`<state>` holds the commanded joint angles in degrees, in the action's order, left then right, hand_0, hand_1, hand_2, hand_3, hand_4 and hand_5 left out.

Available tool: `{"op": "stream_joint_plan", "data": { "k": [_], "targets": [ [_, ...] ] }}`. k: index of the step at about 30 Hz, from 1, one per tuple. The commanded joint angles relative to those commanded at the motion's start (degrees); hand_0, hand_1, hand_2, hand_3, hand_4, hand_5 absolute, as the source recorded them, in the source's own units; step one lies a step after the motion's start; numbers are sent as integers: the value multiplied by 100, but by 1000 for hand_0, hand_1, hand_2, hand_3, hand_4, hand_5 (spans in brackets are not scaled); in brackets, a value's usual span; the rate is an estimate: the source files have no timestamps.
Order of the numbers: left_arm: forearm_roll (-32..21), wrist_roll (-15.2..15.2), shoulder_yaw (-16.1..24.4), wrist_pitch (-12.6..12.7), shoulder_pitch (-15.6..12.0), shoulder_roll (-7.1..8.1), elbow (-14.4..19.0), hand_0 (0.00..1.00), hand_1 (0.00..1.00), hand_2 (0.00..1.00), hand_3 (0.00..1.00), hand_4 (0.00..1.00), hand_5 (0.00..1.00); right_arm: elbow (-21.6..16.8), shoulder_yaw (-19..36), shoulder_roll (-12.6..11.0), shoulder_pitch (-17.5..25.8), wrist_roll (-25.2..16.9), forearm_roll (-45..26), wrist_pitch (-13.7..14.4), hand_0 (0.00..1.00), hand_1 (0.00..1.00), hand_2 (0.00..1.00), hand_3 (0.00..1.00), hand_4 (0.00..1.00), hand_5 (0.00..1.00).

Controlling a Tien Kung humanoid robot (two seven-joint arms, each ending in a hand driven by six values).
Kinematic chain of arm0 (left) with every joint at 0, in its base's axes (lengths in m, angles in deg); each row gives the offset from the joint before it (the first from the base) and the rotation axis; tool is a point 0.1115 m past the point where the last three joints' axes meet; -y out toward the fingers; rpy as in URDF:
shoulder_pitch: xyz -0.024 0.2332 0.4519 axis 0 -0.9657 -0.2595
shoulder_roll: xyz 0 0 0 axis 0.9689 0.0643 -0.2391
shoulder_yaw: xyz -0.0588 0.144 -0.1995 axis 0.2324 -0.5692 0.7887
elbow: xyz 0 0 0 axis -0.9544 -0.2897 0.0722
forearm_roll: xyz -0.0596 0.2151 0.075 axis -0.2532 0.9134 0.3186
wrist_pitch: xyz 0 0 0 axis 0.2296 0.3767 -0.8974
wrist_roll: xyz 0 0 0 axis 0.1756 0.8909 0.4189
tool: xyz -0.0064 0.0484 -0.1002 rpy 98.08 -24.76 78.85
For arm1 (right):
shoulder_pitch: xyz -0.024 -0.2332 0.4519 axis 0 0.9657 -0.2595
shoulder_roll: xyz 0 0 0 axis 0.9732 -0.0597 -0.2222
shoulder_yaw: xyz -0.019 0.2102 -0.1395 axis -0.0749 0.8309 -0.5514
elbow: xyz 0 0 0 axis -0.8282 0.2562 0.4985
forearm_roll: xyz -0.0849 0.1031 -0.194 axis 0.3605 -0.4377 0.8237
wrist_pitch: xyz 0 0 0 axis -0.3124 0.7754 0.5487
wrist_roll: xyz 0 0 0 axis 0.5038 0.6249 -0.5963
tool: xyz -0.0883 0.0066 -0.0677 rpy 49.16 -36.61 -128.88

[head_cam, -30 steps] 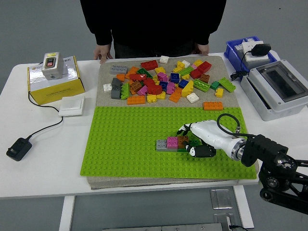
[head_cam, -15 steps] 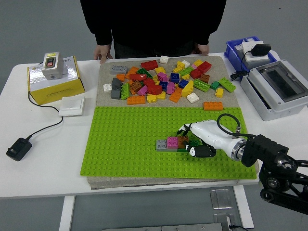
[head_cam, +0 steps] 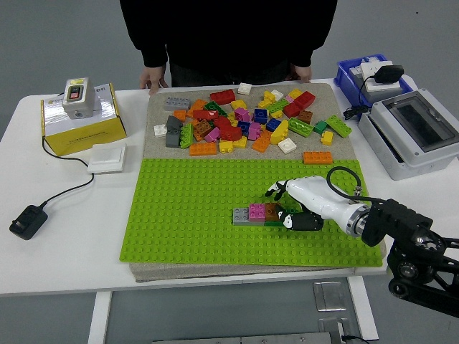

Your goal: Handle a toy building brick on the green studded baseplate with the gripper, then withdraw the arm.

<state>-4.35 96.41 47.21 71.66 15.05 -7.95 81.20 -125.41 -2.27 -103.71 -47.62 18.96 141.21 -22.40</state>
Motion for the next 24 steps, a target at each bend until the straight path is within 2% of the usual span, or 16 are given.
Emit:
{"op": "stream_joint_plan", "data": {
  "k": [2,4,7,10,13,14,19,20,24],
  "targets": [
    [-3,1,-2,2,-9,-4,0,636,596,553,597,155,589,-92,227,-99,116,70,62,142,118,168,694,741,337,342],
    [-10,9,-1,1,-24,-8,0,636,596,553,597,155,589,-264,455,-264,190,205,259,171,118,168,694,741,337,342],
    [26,33,39,0,-30,-4,0,636,596,553,597,155,589,-543,603,-512,166,364,492,-83,118,168,694,741,337,342],
    [38,40,51,0,-21,6,0,636,596,553,597,155,589,-775,482,-711,31,397,551,-433,118,188,711,755,327,341],
    [30,42,44,-2,-16,9,0,636,596,553,597,155,589,-886,355,-792,-104,423,623,-729,118,188,711,755,327,341],
    [28,43,42,-2,-17,8,0,636,596,553,597,155,589,-886,310,-804,-158,443,658,-810,107,167,696,691,281,337],
    [36,55,47,-3,-23,15,0,636,596,553,597,155,589,-886,3,-794,-466,508,729,-1033,107,167,696,691,281,337],
    [35,54,48,-2,-22,17,0,636,596,552,597,155,590,-886,-60,-781,-521,518,741,-1050,93,144,707,694,2,252],
    [23,47,41,0,-12,19,0,636,596,552,597,155,590,-886,-267,-711,-695,538,777,-1082,93,144,707,694,2,252]
  ]
}}
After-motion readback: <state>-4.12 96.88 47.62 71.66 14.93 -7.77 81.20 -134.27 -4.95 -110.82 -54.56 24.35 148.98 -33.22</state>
